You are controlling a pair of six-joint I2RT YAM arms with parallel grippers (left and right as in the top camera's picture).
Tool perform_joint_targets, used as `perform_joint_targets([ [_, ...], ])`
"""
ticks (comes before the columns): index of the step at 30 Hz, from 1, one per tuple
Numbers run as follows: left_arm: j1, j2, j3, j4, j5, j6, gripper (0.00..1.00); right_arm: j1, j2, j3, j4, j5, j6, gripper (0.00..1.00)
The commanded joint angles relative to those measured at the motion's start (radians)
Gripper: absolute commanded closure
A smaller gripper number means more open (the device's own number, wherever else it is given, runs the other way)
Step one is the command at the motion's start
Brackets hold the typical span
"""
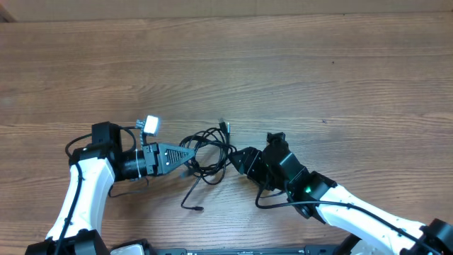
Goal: Untangle cables
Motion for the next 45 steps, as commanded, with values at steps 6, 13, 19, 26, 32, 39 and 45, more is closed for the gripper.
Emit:
perform_joint_targets([
  [6, -0.004, -0.011, 0.021, -0.037, 0.063, -0.021, 0.96, 0.004, 0.008, 0.003, 0.018, 0.151, -0.237, 0.33],
  [13, -0.004, -0.011, 0.021, -0.099, 0.06, 0.072, 0.96, -0.053, 0.008, 0.003, -0.124, 0.287, -0.246, 0.25],
  [19, -0.005, -0.011, 0.021, -0.12, -0.043, 0.167, 0.96, -0.068, 0.008, 0.003, -0.195, 0.315, -0.245, 0.08],
  [26, -0.032, -0.011, 0.021, -0.052, -0.078, 0.166, 0.95, -0.068, 0.008, 0.003, -0.174, 0.299, -0.241, 0.0],
  [32, -0.102, -0.011, 0.021, 0.04, -0.085, 0.146, 0.96, -0.068, 0.008, 0.003, -0.171, 0.3, -0.241, 0.0],
  [39, -0.188, -0.011, 0.021, 0.121, -0.175, 0.143, 0.96, -0.068, 0.008, 0.003, -0.159, 0.299, -0.241, 0.0],
  [45, -0.216, -0.011, 0.021, 0.155, -0.245, 0.143, 0.96, -0.068, 0.008, 0.003, -0.159, 0.299, -0.241, 0.0],
])
